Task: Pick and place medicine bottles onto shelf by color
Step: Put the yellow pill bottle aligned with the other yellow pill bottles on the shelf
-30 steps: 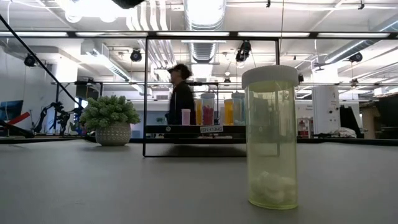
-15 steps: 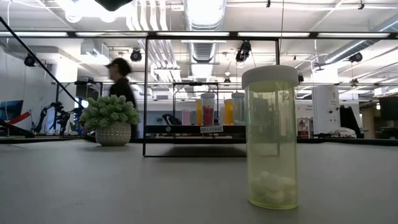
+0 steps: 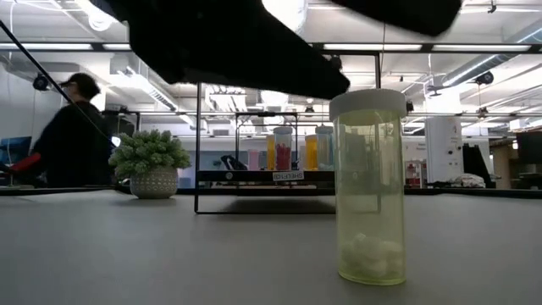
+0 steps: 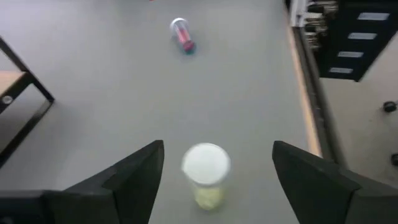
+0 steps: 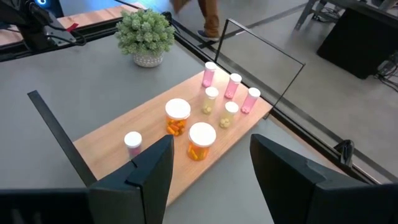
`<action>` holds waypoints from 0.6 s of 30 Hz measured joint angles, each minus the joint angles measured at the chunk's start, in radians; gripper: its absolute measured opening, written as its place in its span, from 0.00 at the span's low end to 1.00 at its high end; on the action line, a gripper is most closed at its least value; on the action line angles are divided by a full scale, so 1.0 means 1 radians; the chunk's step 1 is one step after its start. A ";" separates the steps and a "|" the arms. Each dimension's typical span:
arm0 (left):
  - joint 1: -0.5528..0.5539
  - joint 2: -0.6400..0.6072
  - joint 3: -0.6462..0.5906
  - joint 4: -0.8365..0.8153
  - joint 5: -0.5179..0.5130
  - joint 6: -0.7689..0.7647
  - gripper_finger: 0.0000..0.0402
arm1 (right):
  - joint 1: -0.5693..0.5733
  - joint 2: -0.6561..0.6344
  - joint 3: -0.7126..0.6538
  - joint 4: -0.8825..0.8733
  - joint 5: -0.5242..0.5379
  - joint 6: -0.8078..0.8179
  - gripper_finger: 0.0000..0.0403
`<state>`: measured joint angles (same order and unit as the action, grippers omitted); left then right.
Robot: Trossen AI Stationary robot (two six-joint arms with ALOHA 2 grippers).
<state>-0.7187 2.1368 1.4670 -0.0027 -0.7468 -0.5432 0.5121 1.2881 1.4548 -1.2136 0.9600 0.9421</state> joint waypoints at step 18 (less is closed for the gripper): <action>0.032 0.004 -0.035 -0.023 0.086 -0.087 0.61 | 0.000 0.000 0.000 0.000 0.000 0.000 0.50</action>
<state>-0.6865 2.1407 1.4316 -0.0257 -0.6610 -0.6304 0.5121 1.2881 1.4548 -1.2133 0.9600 0.9421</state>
